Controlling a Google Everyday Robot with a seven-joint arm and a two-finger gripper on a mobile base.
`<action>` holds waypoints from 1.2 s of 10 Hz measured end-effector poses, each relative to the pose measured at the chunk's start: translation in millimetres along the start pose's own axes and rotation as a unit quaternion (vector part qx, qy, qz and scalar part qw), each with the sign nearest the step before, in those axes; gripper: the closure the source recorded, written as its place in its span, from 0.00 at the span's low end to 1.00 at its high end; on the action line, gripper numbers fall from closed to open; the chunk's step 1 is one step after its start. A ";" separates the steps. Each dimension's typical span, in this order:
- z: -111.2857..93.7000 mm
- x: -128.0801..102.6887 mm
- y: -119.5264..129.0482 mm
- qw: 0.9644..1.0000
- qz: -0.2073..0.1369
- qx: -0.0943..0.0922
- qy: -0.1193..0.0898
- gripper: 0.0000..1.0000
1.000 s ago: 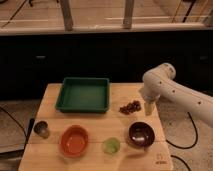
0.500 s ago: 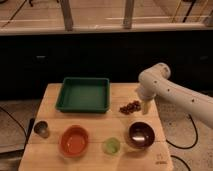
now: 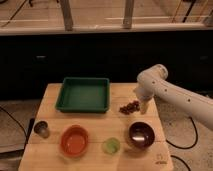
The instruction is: Place grapes in red bowl
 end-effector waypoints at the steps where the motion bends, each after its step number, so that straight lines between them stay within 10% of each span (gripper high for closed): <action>1: 2.5 0.5 -1.5 1.000 -0.002 -0.001 -0.002 0.20; 12: 41.6 -7.0 -2.1 0.999 -0.014 -0.016 -0.025 0.20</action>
